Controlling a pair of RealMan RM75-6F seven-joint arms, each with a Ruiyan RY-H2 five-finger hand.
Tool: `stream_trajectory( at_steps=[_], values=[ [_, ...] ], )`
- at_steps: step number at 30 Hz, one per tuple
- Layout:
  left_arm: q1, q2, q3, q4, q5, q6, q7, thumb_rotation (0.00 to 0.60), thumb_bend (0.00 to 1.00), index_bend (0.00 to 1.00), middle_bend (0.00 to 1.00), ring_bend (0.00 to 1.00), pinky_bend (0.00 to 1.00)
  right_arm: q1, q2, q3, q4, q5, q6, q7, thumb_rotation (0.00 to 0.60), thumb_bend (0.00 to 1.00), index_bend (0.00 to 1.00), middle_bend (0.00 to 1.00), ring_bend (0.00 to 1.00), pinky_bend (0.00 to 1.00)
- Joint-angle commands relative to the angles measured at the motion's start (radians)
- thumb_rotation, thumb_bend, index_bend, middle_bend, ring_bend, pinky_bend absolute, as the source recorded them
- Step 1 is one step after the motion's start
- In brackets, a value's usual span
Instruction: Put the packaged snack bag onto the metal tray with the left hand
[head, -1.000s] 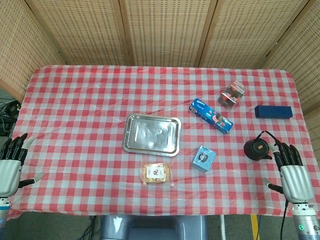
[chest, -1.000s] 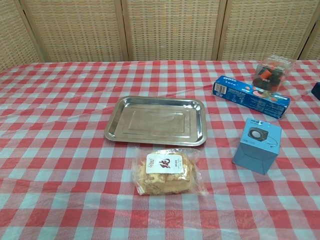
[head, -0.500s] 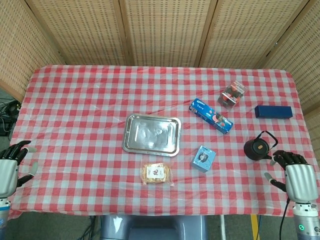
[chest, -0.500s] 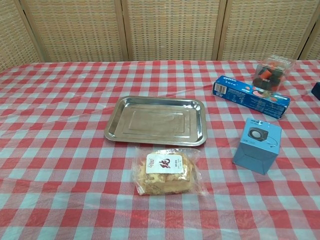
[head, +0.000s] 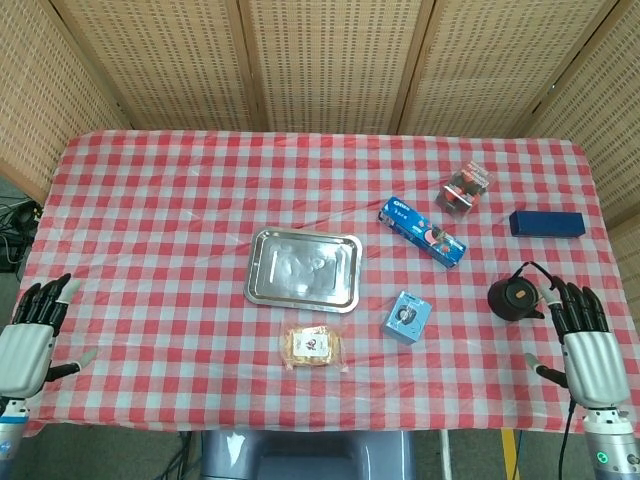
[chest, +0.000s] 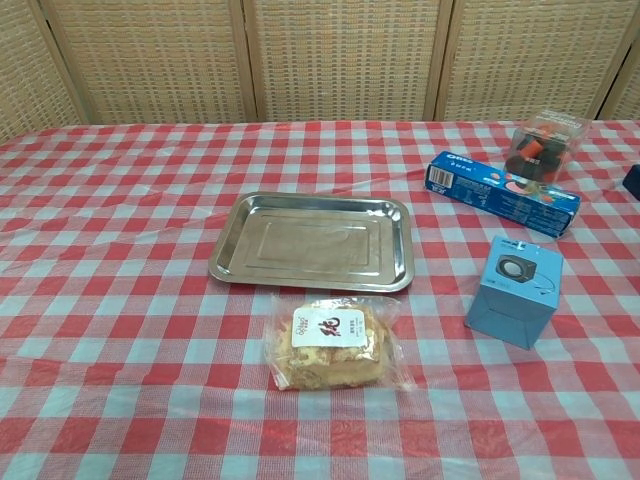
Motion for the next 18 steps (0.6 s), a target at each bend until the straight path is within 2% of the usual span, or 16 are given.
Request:
stream_trajectory(
  at_steps=[1, 8, 11, 18],
  values=[
    [-0.021, 0.010, 0.006, -0.022, 0.024, -0.020, -0.005, 0.600, 0.18, 0.00, 0.00, 0.00, 0.00, -0.001, 0.002, 0.001, -0.001, 0.001, 0.002, 0.005, 0.600, 0.07, 0.02, 0.00, 0.00, 0.00],
    [-0.111, 0.032, 0.001, -0.073, 0.044, -0.155, 0.035, 0.600, 0.17, 0.00, 0.00, 0.00, 0.00, -0.001, 0.004, 0.006, -0.002, 0.019, -0.008, 0.011, 0.600, 0.07, 0.05, 0.00, 0.00, 0.00],
    [-0.204, 0.003, -0.017, -0.115, 0.046, -0.284, 0.106, 0.600, 0.18, 0.00, 0.00, 0.00, 0.00, -0.004, 0.009, 0.018, -0.008, 0.043, -0.010, 0.020, 0.600, 0.07, 0.06, 0.00, 0.00, 0.00],
    [-0.321, -0.068, -0.042, -0.169, -0.002, -0.448, 0.242, 0.600, 0.18, 0.01, 0.00, 0.00, 0.00, -0.010, 0.020, 0.034, -0.015, 0.068, -0.002, 0.047, 0.600, 0.07, 0.07, 0.00, 0.00, 0.00]
  ],
)
